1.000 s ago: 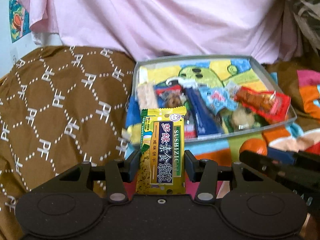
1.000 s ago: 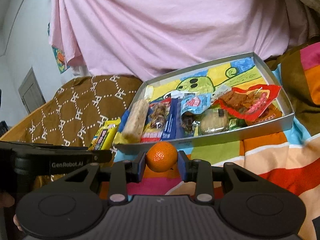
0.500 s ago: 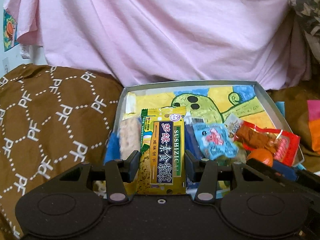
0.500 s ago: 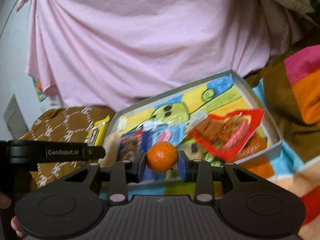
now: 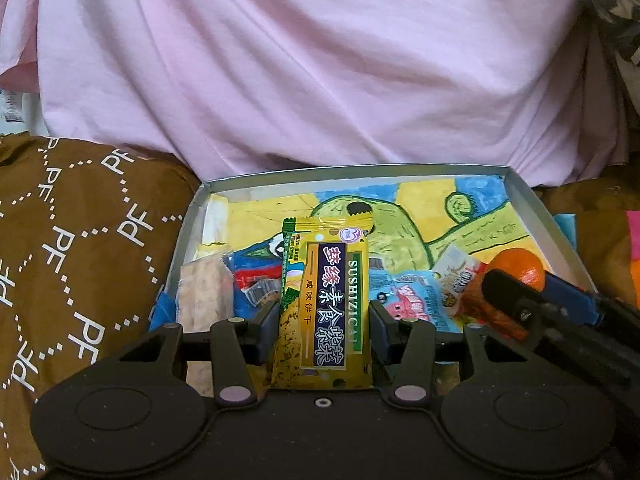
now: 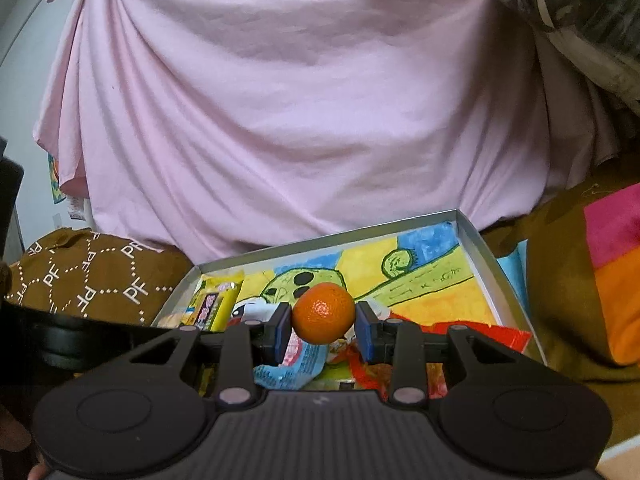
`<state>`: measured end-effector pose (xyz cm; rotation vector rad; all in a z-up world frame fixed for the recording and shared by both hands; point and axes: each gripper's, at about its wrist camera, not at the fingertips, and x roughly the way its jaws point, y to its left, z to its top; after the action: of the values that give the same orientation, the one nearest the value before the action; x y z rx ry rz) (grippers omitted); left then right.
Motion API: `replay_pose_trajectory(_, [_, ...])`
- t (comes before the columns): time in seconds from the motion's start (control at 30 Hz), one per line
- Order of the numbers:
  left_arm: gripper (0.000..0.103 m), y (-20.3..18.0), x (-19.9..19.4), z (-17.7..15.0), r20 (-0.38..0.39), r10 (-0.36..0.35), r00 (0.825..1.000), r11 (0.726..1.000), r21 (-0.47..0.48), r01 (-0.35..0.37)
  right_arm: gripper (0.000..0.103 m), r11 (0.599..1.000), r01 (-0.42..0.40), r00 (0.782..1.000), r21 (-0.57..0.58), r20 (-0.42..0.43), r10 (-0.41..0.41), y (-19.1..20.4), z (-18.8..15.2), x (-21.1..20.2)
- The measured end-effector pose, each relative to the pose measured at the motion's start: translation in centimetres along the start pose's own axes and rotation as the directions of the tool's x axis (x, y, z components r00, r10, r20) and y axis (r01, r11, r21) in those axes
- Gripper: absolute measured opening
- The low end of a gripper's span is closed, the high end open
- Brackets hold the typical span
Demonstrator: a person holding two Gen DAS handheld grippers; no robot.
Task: Organize snacks
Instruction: 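Carry the biscuit packet and orange over the tray with both tools, then lower both items into the tray and open both tools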
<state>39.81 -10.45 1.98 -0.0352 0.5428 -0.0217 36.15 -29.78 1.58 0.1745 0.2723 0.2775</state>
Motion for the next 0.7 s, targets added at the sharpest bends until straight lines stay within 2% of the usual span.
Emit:
replay_pose_trajectory(0.2, [0.049,0.7,0.8,-0.3,-0.018,0.027,0.999,0.999,-0.019,-0.028,0.038,0.998,0.008,1.0,0.061,-0.021,-0.006,-1.7,-0.3,1.2])
replay_pose_trajectory(0.57, [0.049,0.9,2.0,-1.1,-0.052,0.025,0.998,0.999,-0.031,-0.027,0.039,0.995,0.017,0.999,0.095,-0.05,-0.012,-2.4,-1.2,2.4])
replay_pose_trajectory(0.7, [0.05,0.9,2.0,-1.2,-0.053,0.027,0.998,0.999,-0.026,-0.029,0.042,0.995,0.026,0.999,0.091,-0.041,-0.023,-2.2,-1.2,2.4])
